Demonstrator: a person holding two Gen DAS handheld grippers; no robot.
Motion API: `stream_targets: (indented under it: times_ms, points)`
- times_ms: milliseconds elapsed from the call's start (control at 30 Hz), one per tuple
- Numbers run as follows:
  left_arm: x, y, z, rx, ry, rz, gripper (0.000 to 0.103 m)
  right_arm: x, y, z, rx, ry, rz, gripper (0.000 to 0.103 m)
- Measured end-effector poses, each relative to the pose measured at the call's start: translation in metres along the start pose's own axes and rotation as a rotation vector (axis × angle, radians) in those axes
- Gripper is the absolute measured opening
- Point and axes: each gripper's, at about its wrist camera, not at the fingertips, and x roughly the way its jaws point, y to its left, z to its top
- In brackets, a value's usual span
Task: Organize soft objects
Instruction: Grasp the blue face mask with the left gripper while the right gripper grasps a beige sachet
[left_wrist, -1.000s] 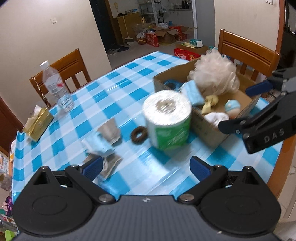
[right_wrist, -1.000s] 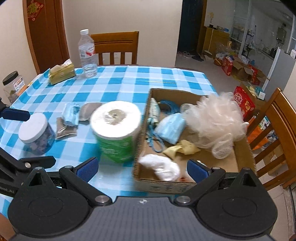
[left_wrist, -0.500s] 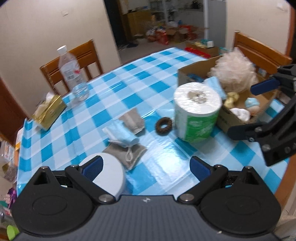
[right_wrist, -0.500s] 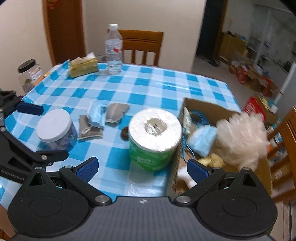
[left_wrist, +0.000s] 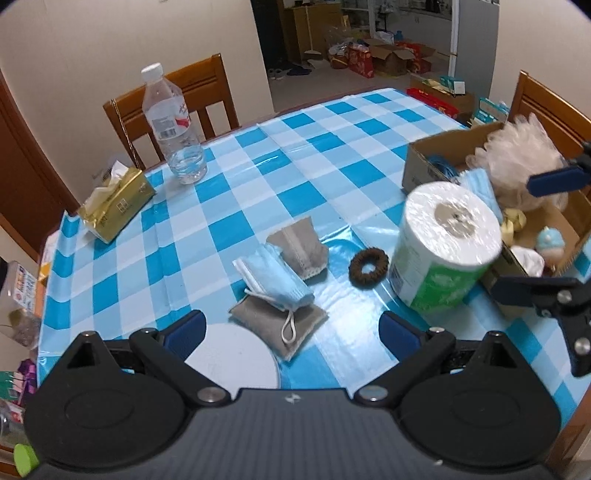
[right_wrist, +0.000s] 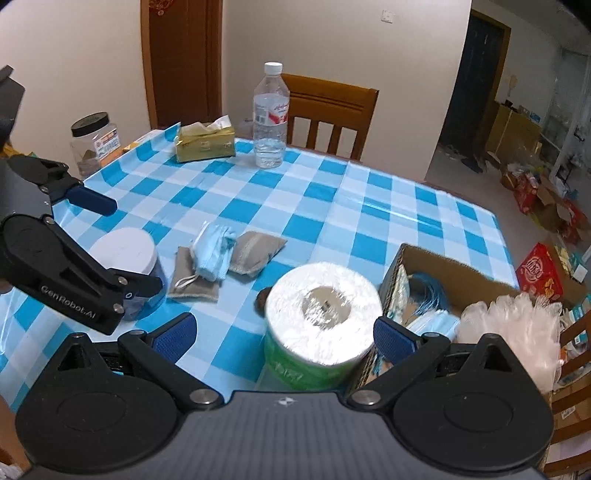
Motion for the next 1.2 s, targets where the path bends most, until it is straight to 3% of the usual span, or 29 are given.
stream_targets:
  times_ms: [400, 567, 900, 1000, 1200]
  points:
    - [0.068, 0.032, 0.037, -0.105, 0.075, -0.052, 0.098, 0.021, -0.009, 0.017, -0.006, 0.012, -0.004, 0.103]
    - [0.100, 0.043, 0.045, -0.166, 0.130, -0.099, 0.087, 0.030, -0.012, 0.024, -0.010, 0.007, 0.001, 0.103]
    - [0.138, 0.047, 0.042, -0.243, 0.226, -0.106, 0.057, 0.040, -0.013, 0.034, -0.015, 0.000, 0.011, 0.103]
    - [0.140, 0.051, 0.041, -0.268, 0.227, -0.104, 0.052, 0.041, -0.014, 0.035, -0.015, -0.002, 0.016, 0.103]
    - [0.140, 0.055, 0.037, -0.281, 0.236, -0.089, 0.052, 0.045, -0.014, 0.039, -0.021, 0.001, 0.015, 0.103]
